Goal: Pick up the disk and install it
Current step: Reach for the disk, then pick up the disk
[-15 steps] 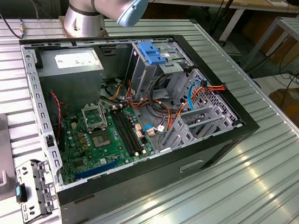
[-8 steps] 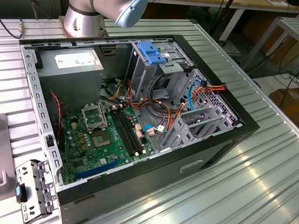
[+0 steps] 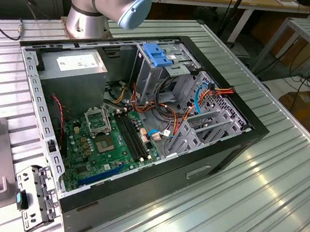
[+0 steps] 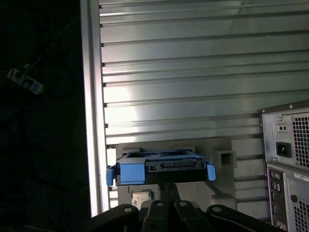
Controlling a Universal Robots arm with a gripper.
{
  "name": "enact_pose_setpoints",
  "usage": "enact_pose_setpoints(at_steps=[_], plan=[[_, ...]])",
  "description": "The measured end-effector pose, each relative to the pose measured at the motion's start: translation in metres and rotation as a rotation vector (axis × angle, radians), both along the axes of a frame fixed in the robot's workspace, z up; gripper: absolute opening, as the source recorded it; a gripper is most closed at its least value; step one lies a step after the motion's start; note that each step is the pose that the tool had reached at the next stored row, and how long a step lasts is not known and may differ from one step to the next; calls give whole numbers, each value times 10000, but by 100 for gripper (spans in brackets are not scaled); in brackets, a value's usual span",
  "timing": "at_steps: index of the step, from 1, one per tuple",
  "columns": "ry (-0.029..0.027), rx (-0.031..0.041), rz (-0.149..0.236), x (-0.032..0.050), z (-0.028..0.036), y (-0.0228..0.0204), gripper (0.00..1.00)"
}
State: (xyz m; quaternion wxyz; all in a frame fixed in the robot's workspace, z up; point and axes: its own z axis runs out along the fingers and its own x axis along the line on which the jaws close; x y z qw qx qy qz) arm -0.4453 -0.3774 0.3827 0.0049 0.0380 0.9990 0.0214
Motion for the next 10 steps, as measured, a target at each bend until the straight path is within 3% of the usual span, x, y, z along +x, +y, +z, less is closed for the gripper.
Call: enact_pose_setpoints(at_steps=[1, 2, 4, 10], plan=[[1, 0, 0, -44, -6, 5, 11], [5, 0, 1, -150, -17, 18, 11], [14, 0, 0, -214, -21, 23, 11], [20, 1, 0, -232, -21, 23, 11]])
